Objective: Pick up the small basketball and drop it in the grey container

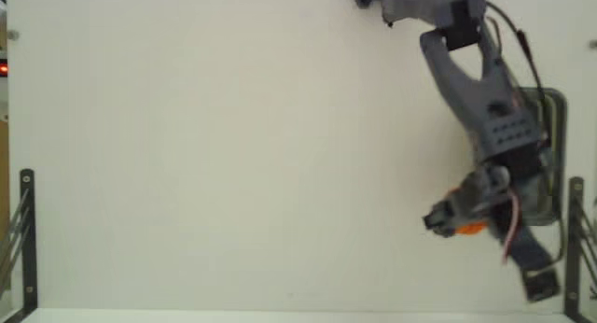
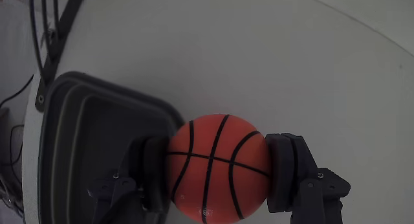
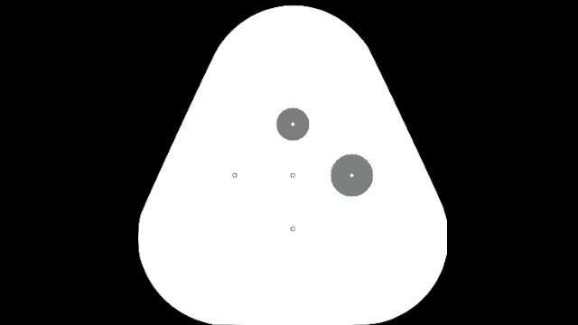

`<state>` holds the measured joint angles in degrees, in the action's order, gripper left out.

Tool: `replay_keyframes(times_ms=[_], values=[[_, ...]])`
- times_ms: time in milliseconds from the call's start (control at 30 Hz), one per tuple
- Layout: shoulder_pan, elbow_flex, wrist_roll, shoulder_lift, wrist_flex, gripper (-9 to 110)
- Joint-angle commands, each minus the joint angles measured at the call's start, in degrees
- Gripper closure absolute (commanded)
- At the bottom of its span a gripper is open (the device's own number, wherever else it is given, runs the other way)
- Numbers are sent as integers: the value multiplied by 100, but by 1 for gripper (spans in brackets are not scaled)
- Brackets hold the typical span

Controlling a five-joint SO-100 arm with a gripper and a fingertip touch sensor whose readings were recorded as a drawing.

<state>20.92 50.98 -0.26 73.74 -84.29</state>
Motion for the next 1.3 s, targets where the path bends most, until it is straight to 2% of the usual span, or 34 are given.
replay_keyframes(times_ms=[0, 667, 1267], values=[[308, 140, 26, 721, 125, 19], [1292, 1133, 26, 1613, 223, 19], [1648, 1492, 26, 1936, 259, 19]])
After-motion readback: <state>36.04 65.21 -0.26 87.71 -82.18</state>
